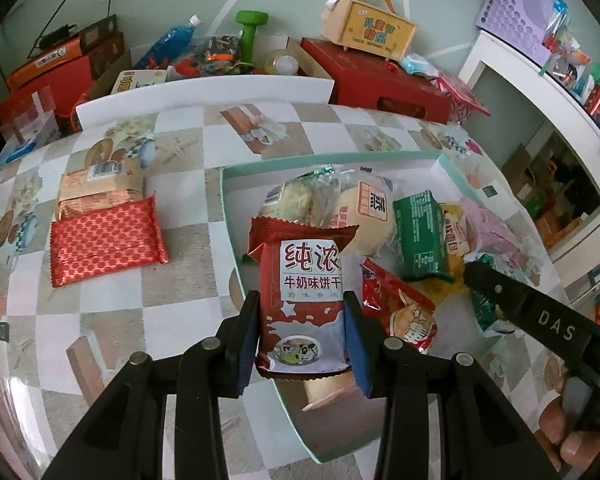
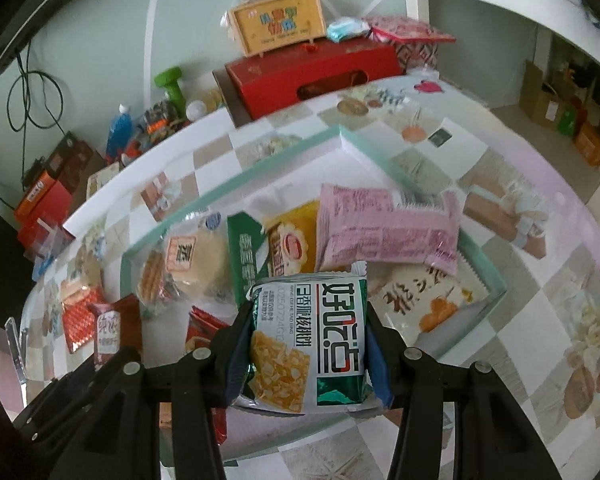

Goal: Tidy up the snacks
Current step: 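Carry the milk biscuit bag with the left tool while the right carries the cracker, then open the left tool over the tray while the right tool releases the cracker packet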

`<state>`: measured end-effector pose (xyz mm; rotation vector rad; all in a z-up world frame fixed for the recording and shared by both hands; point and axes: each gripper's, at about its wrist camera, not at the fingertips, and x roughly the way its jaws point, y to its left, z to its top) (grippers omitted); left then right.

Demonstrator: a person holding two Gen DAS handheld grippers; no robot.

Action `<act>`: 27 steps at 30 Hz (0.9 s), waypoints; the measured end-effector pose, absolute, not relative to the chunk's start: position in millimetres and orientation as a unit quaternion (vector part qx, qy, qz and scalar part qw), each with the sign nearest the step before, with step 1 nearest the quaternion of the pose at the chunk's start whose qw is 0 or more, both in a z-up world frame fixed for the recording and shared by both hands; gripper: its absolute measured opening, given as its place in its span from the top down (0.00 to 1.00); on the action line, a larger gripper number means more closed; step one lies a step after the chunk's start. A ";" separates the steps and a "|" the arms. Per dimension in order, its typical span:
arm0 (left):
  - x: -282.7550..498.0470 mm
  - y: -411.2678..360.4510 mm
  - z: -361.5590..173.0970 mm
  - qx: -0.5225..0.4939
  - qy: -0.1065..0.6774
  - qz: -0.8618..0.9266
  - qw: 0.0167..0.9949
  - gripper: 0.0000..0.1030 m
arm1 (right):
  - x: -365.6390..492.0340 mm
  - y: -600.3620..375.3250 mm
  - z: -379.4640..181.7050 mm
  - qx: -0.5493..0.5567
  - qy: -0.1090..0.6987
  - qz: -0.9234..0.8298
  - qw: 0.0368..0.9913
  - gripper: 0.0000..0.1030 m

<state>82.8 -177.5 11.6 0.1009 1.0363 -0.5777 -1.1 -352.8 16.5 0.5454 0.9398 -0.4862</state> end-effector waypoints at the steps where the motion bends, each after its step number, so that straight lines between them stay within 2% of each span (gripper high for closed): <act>1: 83.0 -178.9 10.1 0.049 0.488 -0.274 0.827 0.60 | -0.4 -352.0 14.8 0.257 0.446 -0.226 0.827 0.49; 15: 81.7 -186.9 4.0 0.052 0.496 -0.286 0.818 0.60 | 3.8 -347.7 9.0 0.254 0.459 -0.219 0.822 0.48; 18: 82.2 -185.5 8.1 0.049 0.494 -0.286 0.820 0.60 | 3.6 -348.9 9.0 0.256 0.459 -0.220 0.822 0.43; 25: 83.0 -178.7 20.9 0.041 0.490 -0.283 0.824 0.58 | -1.1 -352.8 19.6 0.255 0.443 -0.229 0.828 0.42; 27: 83.7 -176.0 24.7 0.042 0.488 -0.277 0.826 0.54 | -1.3 -352.7 21.3 0.254 0.441 -0.229 0.829 0.42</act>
